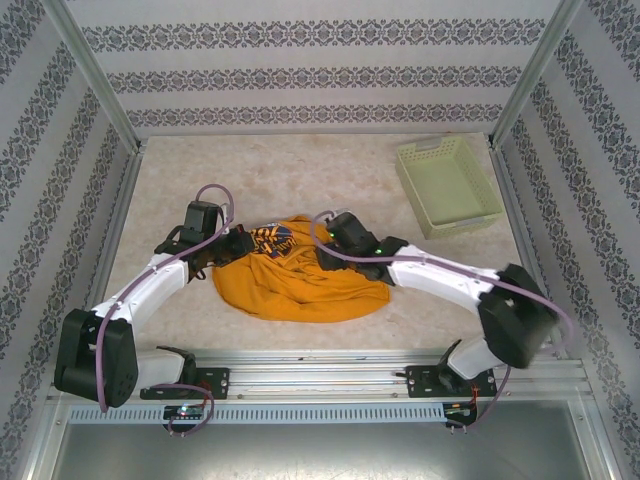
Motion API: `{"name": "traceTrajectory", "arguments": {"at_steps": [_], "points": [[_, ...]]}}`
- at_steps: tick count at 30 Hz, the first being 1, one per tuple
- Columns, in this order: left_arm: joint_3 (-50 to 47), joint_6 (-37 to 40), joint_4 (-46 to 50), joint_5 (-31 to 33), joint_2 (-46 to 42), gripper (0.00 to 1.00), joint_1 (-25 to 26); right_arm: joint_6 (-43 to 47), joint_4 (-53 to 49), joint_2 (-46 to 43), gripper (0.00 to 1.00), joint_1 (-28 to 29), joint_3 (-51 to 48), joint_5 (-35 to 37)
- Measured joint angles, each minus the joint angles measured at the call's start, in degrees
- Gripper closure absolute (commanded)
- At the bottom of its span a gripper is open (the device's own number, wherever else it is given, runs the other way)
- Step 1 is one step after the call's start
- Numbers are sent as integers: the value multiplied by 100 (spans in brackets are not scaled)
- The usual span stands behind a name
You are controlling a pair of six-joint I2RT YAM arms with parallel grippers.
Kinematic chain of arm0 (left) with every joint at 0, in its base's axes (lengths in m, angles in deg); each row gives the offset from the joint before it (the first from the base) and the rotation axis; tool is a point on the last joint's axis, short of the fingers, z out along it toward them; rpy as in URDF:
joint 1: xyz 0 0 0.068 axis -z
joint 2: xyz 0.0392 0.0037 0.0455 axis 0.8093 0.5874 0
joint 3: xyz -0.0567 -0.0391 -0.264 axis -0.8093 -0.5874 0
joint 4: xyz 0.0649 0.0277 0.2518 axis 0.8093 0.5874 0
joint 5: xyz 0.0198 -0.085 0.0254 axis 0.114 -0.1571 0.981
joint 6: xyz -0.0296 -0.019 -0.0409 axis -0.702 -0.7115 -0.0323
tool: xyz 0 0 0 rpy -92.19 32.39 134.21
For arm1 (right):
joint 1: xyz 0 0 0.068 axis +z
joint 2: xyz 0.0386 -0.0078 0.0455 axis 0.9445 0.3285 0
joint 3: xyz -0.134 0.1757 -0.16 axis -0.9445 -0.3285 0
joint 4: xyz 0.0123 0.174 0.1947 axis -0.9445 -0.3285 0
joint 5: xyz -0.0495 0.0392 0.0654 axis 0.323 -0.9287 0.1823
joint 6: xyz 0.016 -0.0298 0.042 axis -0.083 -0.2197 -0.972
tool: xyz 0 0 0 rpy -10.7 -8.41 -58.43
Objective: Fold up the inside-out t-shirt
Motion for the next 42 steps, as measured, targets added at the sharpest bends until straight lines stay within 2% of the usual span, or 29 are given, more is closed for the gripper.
{"name": "traceTrajectory", "arguments": {"at_steps": [3,7,9,13,17,20,24,25,27,29,33,36,39,42], "points": [[0,28,0,-2,-20,100,0,66,-76,568,44,-94,295,-48],[0,79,4,4,-52,100,0,175,-142,905,85,-168,437,-76],[4,98,28,50,-61,100,0,212,-190,855,99,-166,435,-87],[192,120,332,328,-61,100,-7,396,-245,17,100,-151,140,-160],[525,111,549,560,-118,100,-153,452,-219,-1790,100,-212,-461,-426],[688,87,621,713,-262,100,-389,304,-85,-2931,100,-525,-903,-791],[1231,118,896,852,109,100,-518,-94,367,-3674,100,-953,-1775,-1294],[1458,170,1012,852,376,99,-516,-219,503,-3727,100,-1008,-2050,-1425],[1832,337,1231,929,929,85,-417,-435,719,-3624,100,-1019,-2444,-1589],[2009,505,1445,1209,1322,67,-162,-636,844,-3410,100,-1019,-2712,-1698],[2009,800,1902,1825,1305,43,669,-907,1034,-3053,100,-1056,-2800,-1731],[1991,1080,2050,2350,887,34,1491,-1014,1115,-2949,100,-1056,-2699,-1722],[1770,1410,1954,2581,273,23,2328,-1047,1128,-2861,100,-1056,-2518,-1720],[1528,1679,1869,2673,-7,21,2997,-1062,1141,-2835,100,-1056,-2406,-1720]]}}
